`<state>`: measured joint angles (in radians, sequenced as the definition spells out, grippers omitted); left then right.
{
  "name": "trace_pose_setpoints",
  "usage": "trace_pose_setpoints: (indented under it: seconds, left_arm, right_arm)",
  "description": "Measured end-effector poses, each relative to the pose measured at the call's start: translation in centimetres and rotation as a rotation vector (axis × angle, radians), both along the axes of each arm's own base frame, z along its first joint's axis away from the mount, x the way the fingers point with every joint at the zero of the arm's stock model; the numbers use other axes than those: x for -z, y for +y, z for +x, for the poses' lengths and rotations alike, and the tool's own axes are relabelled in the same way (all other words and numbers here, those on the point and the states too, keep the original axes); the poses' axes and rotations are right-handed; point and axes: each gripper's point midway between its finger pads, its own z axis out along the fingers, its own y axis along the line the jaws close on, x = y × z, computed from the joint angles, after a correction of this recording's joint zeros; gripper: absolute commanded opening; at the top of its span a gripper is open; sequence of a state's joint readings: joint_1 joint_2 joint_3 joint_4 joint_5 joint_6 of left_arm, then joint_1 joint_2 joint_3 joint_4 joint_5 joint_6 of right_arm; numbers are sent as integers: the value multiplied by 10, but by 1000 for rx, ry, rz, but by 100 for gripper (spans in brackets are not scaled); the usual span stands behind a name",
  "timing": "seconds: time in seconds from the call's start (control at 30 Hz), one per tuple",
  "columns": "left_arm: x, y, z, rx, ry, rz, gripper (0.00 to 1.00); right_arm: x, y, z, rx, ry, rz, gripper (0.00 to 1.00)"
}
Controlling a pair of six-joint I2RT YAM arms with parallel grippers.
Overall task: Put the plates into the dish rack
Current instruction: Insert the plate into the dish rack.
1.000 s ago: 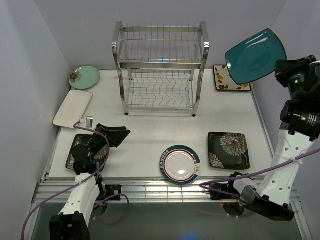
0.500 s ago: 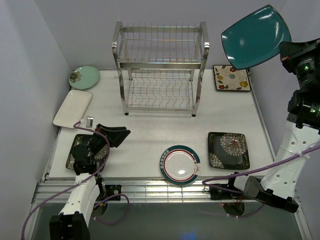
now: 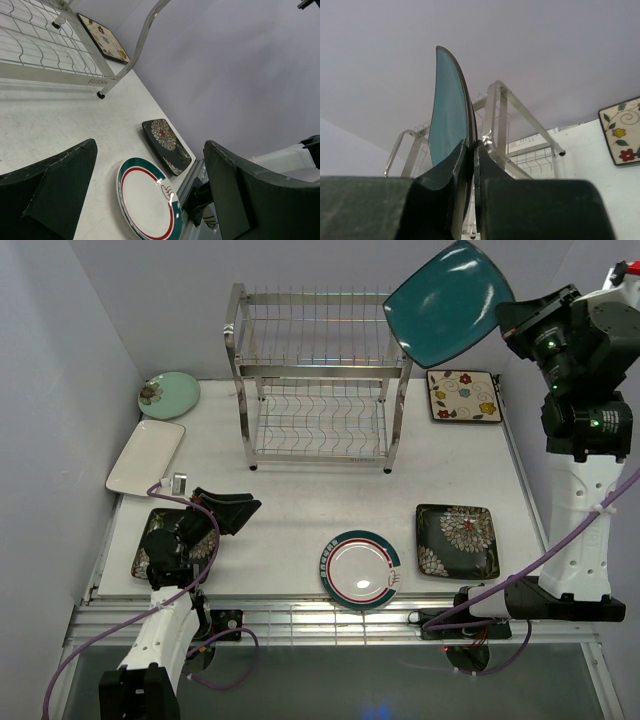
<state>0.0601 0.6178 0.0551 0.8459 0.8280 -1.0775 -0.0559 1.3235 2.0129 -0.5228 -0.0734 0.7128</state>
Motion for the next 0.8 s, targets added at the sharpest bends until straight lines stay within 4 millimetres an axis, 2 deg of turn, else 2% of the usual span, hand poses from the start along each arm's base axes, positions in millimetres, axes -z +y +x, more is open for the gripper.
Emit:
trace_pose_setpoints:
  seconds: [0.1,0.27,0.4,0.8]
  left_arm:
    - [0,0,0,1,0,0,98]
    - [0,-1,0,3,0,0,98]
    - [0,-1,0,3,0,0,98]
    - [1,-1,0,3,-1,3,98]
  right_arm:
    - [13,30,15,-42,34,-23,8]
    - [26,62,38,-50,72,-86,8]
    - [22,78,47,-19,60,-133,8]
    - [-11,132,38,103,-97,-351,8]
